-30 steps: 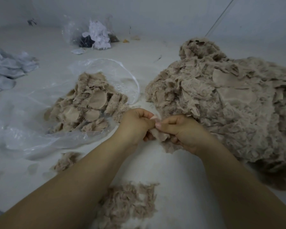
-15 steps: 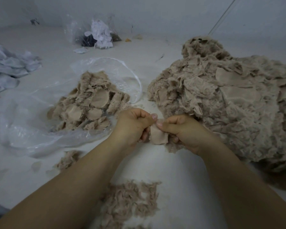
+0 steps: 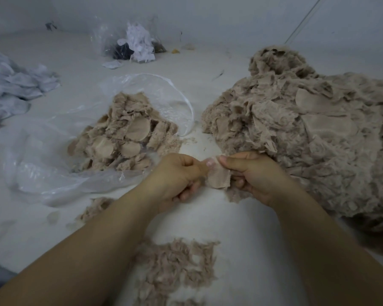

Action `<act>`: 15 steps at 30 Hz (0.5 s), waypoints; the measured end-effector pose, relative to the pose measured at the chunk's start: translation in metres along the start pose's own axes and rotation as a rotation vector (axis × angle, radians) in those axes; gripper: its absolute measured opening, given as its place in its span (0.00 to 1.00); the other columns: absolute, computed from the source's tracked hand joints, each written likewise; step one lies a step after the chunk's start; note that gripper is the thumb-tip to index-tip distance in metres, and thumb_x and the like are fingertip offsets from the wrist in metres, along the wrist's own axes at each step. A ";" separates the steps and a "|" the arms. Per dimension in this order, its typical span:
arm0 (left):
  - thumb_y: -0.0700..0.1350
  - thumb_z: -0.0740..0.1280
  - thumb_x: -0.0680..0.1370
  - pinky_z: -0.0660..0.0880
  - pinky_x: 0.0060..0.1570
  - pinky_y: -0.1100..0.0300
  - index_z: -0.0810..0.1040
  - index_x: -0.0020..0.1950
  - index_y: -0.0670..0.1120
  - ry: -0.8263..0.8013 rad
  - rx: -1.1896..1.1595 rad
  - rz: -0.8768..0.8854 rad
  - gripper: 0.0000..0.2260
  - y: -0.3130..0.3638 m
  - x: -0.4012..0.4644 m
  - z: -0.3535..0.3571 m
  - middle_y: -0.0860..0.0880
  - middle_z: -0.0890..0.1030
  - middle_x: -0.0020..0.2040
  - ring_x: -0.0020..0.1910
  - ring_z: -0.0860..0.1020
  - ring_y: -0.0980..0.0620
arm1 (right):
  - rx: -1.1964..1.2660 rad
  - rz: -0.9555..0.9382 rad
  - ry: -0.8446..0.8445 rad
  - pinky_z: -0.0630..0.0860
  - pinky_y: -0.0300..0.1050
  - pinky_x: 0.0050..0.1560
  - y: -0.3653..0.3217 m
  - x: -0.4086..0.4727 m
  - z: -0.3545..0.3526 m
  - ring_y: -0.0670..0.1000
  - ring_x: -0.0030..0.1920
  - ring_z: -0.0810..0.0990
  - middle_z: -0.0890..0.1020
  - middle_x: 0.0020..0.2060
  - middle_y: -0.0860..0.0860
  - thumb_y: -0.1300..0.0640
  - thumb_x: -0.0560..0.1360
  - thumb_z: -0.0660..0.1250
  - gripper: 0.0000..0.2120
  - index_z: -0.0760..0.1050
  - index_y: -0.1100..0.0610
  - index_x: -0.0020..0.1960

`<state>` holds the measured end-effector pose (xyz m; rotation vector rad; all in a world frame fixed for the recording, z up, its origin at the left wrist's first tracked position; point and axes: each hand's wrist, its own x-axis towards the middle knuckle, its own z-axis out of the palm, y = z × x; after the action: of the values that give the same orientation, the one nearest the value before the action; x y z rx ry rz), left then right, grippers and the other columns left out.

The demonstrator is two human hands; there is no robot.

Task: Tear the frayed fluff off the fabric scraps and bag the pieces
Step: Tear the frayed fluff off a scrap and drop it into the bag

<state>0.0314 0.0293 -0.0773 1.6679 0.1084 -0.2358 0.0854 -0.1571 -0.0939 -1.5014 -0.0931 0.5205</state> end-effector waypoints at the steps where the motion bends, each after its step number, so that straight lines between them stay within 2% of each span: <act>1: 0.57 0.74 0.69 0.57 0.22 0.66 0.77 0.35 0.41 -0.027 0.010 -0.005 0.19 0.000 -0.001 0.004 0.45 0.71 0.24 0.18 0.62 0.51 | 0.005 -0.005 -0.001 0.61 0.36 0.24 0.000 0.000 0.000 0.44 0.23 0.62 0.67 0.22 0.47 0.52 0.73 0.71 0.13 0.78 0.63 0.45; 4: 0.44 0.74 0.74 0.58 0.21 0.66 0.76 0.31 0.42 -0.119 0.096 -0.031 0.14 0.000 -0.004 0.008 0.45 0.71 0.23 0.18 0.62 0.52 | -0.002 -0.018 0.007 0.62 0.37 0.24 0.000 0.000 0.000 0.45 0.24 0.62 0.65 0.22 0.48 0.53 0.74 0.70 0.13 0.78 0.64 0.45; 8: 0.35 0.73 0.73 0.65 0.21 0.66 0.84 0.38 0.40 -0.453 0.332 -0.103 0.04 0.010 -0.014 -0.006 0.42 0.78 0.27 0.19 0.71 0.52 | 0.003 -0.019 0.033 0.62 0.36 0.24 0.000 0.000 0.000 0.45 0.23 0.60 0.64 0.21 0.46 0.54 0.77 0.68 0.15 0.73 0.58 0.34; 10: 0.36 0.74 0.73 0.71 0.20 0.65 0.84 0.45 0.38 -0.540 0.345 -0.152 0.02 0.018 -0.018 -0.013 0.38 0.82 0.36 0.23 0.78 0.50 | -0.035 -0.019 0.038 0.61 0.37 0.25 -0.001 -0.001 0.001 0.45 0.24 0.60 0.64 0.21 0.46 0.53 0.77 0.69 0.13 0.77 0.63 0.42; 12: 0.40 0.76 0.73 0.71 0.19 0.64 0.81 0.49 0.38 -0.495 0.319 -0.190 0.09 0.023 -0.016 -0.014 0.36 0.84 0.42 0.27 0.82 0.46 | -0.069 -0.021 0.026 0.59 0.38 0.26 -0.002 -0.001 0.002 0.46 0.24 0.60 0.64 0.21 0.46 0.53 0.76 0.69 0.13 0.76 0.64 0.52; 13: 0.44 0.77 0.72 0.69 0.18 0.65 0.80 0.49 0.38 -0.418 0.294 -0.192 0.13 0.024 -0.013 -0.012 0.37 0.84 0.42 0.25 0.81 0.46 | -0.071 -0.022 0.020 0.58 0.39 0.27 -0.003 -0.002 0.003 0.46 0.24 0.60 0.64 0.21 0.47 0.53 0.76 0.69 0.13 0.75 0.63 0.52; 15: 0.51 0.76 0.71 0.65 0.18 0.65 0.78 0.42 0.40 -0.221 0.271 -0.142 0.16 0.021 -0.007 -0.003 0.41 0.83 0.35 0.21 0.76 0.48 | -0.075 -0.022 0.012 0.58 0.41 0.28 -0.003 -0.003 0.003 0.47 0.25 0.60 0.65 0.21 0.47 0.52 0.76 0.69 0.13 0.75 0.63 0.47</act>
<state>0.0296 0.0303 -0.0552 1.8924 0.0289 -0.5614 0.0824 -0.1550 -0.0899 -1.5746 -0.1208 0.4953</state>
